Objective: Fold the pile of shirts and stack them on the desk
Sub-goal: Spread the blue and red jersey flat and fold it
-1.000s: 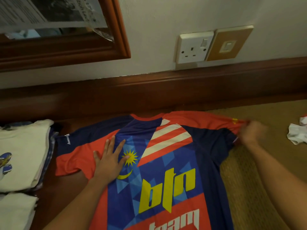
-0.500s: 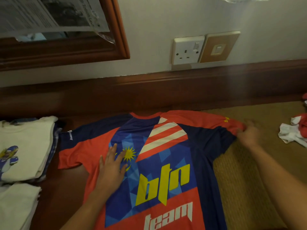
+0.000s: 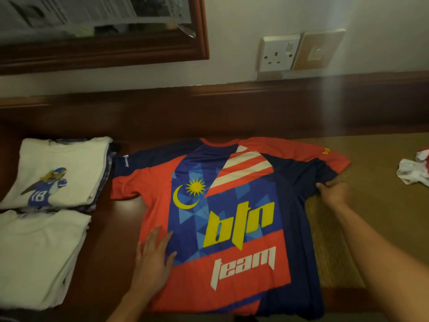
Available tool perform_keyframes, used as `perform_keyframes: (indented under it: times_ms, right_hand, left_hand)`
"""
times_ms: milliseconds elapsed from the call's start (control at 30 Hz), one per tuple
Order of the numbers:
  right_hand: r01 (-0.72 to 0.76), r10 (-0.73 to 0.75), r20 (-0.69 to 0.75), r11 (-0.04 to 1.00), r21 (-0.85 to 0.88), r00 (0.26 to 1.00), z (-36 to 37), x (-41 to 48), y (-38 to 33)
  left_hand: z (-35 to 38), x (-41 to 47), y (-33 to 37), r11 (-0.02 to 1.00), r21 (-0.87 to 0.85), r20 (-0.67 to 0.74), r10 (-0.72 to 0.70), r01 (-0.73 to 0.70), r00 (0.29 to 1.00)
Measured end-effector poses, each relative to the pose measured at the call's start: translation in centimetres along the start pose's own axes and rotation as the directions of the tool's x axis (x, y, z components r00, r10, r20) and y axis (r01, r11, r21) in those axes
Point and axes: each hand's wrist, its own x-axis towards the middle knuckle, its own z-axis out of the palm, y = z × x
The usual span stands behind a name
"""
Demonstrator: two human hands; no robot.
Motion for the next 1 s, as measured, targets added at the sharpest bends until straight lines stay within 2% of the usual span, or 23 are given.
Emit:
perform_keyframes:
  times_ms: [200,400,533,633,733,833,867,900,967,1000]
  right_hand:
    - [-0.117,0.104,0.106,0.985,0.126,0.989,-1.6,0.9,-0.5]
    - [-0.105,0.137,-0.107,0.960,0.261,0.985,-6.0,3.1,2.8]
    - [-0.093,0.102,-0.110,0.992,0.085,0.989,-6.4,1.7,3.8]
    - [-0.089,0.089,0.006,0.995,0.040,0.996,-5.1,0.7,4.2]
    - [-0.056,0.056,-0.002,0.998,0.006,0.998,-4.2,-0.1,4.3]
    - [-0.096,0.105,-0.214,0.994,0.056,0.971,-5.2,-1.7,4.7]
    - [-0.080,0.095,-0.238,0.994,0.074,0.967,-5.5,-2.7,4.9]
    - [-0.037,0.054,-0.194,0.995,0.095,0.980,-5.3,-3.9,5.0]
    - [0.057,-0.060,0.060,0.997,0.056,0.996,-4.0,-7.7,5.3]
    - [0.089,-0.082,0.191,0.996,-0.030,0.978,-3.0,-9.6,5.9]
  left_hand:
    - [0.1,-0.5,-0.3,0.999,-0.034,0.032,-0.015,0.016,0.999]
    - [-0.2,-0.5,-0.2,0.998,-0.059,0.039,-0.022,0.025,0.999]
    - [-0.4,-0.5,-0.2,0.997,-0.073,0.048,-0.019,0.022,0.999]
    - [-0.1,-0.8,-0.3,0.996,-0.079,0.030,-0.029,0.031,0.999]
    - [0.3,-1.6,-0.4,0.997,-0.043,-0.040,-0.070,0.068,0.997]
    - [0.2,-2.8,-0.8,0.989,-0.031,-0.204,-0.150,0.147,0.967]
    - [0.0,-3.2,-0.8,0.976,-0.046,-0.251,-0.217,0.212,0.944]
    - [-0.2,-3.8,-0.9,0.952,-0.077,-0.267,-0.307,0.297,0.913]
    - [-0.5,-4.8,-1.2,0.874,-0.151,-0.220,-0.485,0.461,0.847]
    - [-0.3,-5.3,-1.5,0.845,-0.177,-0.185,-0.532,0.504,0.827]
